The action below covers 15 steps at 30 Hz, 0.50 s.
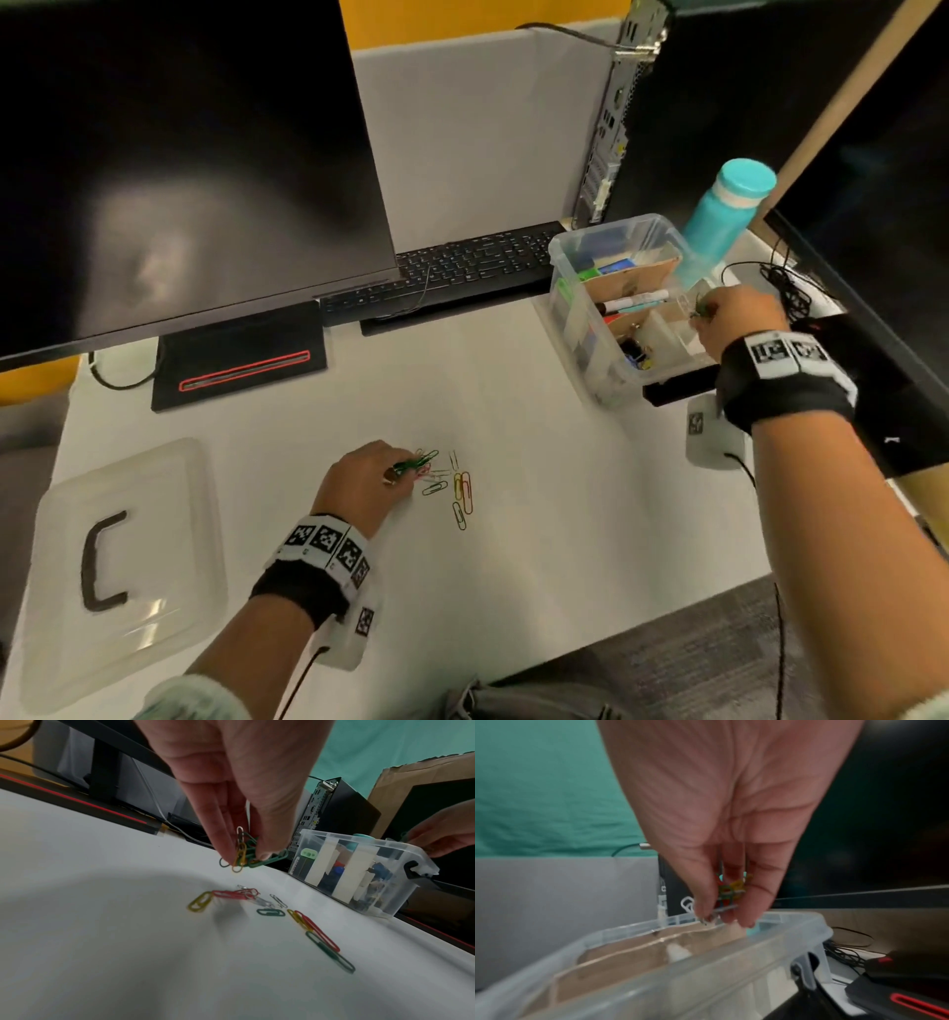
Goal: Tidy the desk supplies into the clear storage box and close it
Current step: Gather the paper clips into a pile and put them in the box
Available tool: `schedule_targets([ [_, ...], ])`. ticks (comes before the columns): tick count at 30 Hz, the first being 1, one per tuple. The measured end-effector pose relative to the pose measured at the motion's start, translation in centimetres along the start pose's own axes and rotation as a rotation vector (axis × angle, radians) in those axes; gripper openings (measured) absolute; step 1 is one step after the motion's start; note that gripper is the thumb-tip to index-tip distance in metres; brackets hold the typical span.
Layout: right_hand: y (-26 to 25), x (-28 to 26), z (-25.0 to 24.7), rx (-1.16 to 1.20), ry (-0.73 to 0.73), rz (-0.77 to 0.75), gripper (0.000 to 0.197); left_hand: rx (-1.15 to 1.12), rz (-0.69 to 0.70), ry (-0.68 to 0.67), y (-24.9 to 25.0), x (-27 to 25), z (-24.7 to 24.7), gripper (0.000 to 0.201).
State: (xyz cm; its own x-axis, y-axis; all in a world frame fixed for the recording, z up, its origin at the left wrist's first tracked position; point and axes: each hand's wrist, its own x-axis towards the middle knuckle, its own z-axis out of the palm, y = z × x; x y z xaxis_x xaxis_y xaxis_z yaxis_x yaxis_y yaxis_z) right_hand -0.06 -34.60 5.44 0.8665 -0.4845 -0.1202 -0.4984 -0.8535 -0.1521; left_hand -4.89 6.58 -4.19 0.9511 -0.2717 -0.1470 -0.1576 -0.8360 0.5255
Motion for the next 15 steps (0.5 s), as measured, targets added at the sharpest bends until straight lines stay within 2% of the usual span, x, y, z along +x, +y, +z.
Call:
schedule_targets([
  [4, 0.5, 2.9, 1.1, -0.126, -0.043, -0.004, 0.020, -0.016, 0.006, -0.001, 0.7, -0.2, 0.0, 0.019],
  [8, 0.9, 4.0, 1.4, -0.056, -0.133, -0.004, 0.026, -0.126, -0.016, 0.038, 1.4, -0.6, 0.0, 0.018],
  [10, 1.1, 3.6, 1.0, -0.018, -0.128, -0.010, 0.029, -0.224, -0.028, 0.057, 1.6, -0.8, 0.1, 0.018],
  [12, 1.4, 2.2, 0.7, 0.124, 0.002, -0.047, 0.032, -0.363, -0.063, 0.116, 1.8, -1.0, 0.4, 0.020],
  [15, 2.9, -1.3, 1.6, 0.323, 0.328, -0.188, 0.029, -0.476, -0.111, 0.187, 3.1, -1.4, 0.3, 0.023],
])
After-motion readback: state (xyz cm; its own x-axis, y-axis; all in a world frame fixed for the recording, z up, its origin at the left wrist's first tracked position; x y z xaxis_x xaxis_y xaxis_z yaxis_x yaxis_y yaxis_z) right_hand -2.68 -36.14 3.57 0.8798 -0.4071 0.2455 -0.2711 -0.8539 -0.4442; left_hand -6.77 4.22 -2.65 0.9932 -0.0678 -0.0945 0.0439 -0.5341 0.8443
